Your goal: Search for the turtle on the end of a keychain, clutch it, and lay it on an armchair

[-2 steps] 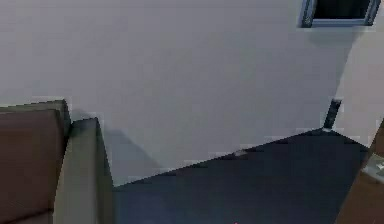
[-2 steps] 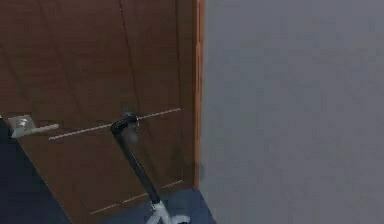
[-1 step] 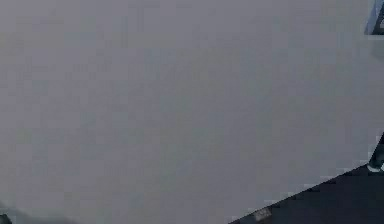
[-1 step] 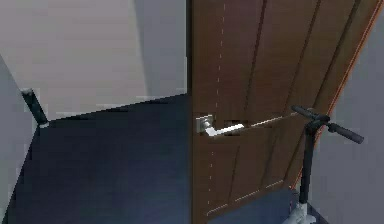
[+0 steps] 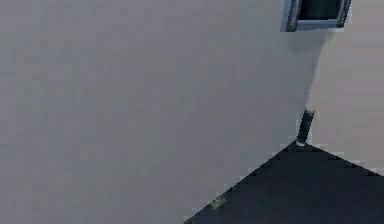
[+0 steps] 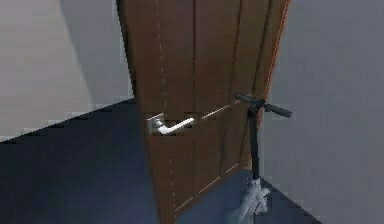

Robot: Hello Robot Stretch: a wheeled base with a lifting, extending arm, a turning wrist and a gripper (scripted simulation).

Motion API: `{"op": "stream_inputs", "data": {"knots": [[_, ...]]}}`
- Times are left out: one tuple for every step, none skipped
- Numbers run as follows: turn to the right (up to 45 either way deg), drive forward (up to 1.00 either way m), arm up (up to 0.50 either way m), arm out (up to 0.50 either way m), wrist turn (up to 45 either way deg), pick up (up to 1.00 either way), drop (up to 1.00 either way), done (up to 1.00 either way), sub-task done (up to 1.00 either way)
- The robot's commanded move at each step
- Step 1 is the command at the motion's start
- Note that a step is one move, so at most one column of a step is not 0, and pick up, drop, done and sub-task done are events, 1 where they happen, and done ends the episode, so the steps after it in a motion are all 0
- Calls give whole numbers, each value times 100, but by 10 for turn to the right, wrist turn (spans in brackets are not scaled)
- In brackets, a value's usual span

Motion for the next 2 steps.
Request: {"op": "stream_inputs", "data": {"knots": [[0,20,0,0,0,0,0,0,0],[210,0,0,0,0,0,0,0,0]]}}
